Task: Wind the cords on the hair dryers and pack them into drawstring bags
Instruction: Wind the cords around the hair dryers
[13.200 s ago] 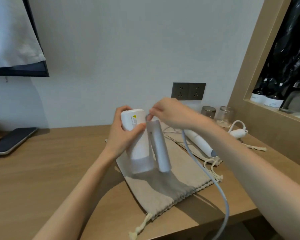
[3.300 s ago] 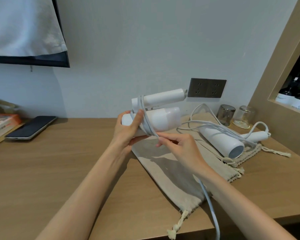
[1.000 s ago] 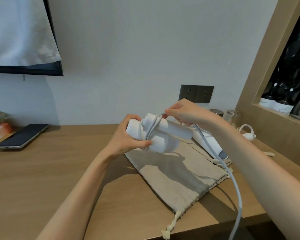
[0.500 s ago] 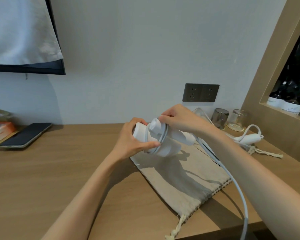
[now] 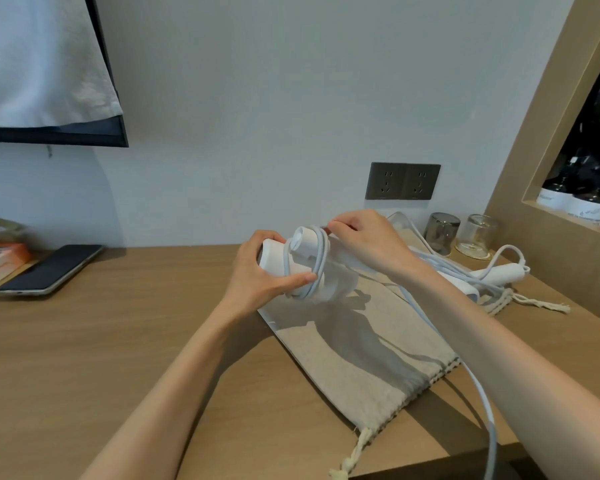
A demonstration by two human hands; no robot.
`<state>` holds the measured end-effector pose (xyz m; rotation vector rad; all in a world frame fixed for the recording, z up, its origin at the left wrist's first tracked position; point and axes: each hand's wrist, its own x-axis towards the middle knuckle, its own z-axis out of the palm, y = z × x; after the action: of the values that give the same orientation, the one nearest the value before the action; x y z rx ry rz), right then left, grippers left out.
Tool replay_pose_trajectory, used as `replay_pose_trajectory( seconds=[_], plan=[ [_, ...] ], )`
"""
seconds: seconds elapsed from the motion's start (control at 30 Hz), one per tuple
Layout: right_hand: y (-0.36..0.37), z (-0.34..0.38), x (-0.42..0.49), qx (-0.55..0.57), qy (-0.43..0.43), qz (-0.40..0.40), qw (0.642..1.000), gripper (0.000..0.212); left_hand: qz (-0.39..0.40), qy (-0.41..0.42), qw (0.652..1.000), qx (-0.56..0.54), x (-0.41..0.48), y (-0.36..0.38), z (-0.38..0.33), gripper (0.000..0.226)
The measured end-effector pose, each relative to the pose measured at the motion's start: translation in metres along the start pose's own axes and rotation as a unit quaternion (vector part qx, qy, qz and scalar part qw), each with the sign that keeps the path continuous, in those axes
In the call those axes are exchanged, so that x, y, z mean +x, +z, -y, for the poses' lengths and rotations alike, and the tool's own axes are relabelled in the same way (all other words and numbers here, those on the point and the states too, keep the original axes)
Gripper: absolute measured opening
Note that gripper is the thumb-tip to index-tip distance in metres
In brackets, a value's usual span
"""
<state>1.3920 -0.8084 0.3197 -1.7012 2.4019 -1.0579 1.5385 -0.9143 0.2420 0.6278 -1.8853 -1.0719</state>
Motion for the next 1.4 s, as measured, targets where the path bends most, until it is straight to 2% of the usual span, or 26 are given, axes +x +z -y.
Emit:
replay_pose_trajectory(
  seconds=[0.2,0.4,0.63,0.77,0.87,0.93,1.07,1.17,1.23,1.3,1.4],
  plan=[
    [0.004,0.01,-0.005,-0.076,-0.069,-0.047,0.994,0.034,-0.036,-0.037,0.996,-0.073,-0.001,-0.002,-0.008,0.061],
    [0.016,0.017,-0.039,-0.099,-0.151,-0.076,0.981,0.026,-0.094,-0.119,0.971,-0.187,0.001,-0.008,-0.011,0.047],
    [0.037,0.0,-0.04,-0.067,-0.143,-0.033,0.987,0.023,-0.115,-0.187,0.94,-0.26,0.0,-0.003,-0.017,0.048],
    [0.038,-0.003,-0.041,-0.064,-0.141,-0.026,0.988,0.024,-0.111,-0.199,0.931,-0.284,-0.003,-0.001,-0.022,0.044],
    [0.037,-0.001,-0.038,0.006,-0.119,-0.012,0.993,0.031,-0.108,-0.205,0.921,-0.314,-0.005,0.0,-0.027,0.044],
    [0.038,0.0,-0.038,0.09,-0.093,-0.01,0.992,0.035,-0.11,-0.208,0.914,-0.33,-0.005,0.0,-0.03,0.046],
    [0.029,0.0,-0.038,0.261,-0.018,0.072,0.962,0.039,-0.106,-0.205,0.906,-0.354,-0.006,-0.002,-0.033,0.054],
    [0.019,-0.004,-0.036,0.301,0.046,0.171,0.937,0.038,-0.088,-0.206,0.901,-0.371,-0.007,-0.001,-0.034,0.058],
    [0.017,-0.006,-0.036,0.316,0.072,0.217,0.921,0.04,-0.081,-0.202,0.9,-0.377,-0.007,-0.001,-0.035,0.072],
    [0.019,-0.01,-0.036,0.329,0.104,0.244,0.907,0.039,-0.071,-0.193,0.901,-0.382,-0.005,-0.004,-0.034,0.08],
    [0.021,-0.018,-0.037,0.326,0.131,0.249,0.903,0.04,-0.052,-0.181,0.902,-0.389,-0.002,-0.01,-0.032,0.07]
  ],
)
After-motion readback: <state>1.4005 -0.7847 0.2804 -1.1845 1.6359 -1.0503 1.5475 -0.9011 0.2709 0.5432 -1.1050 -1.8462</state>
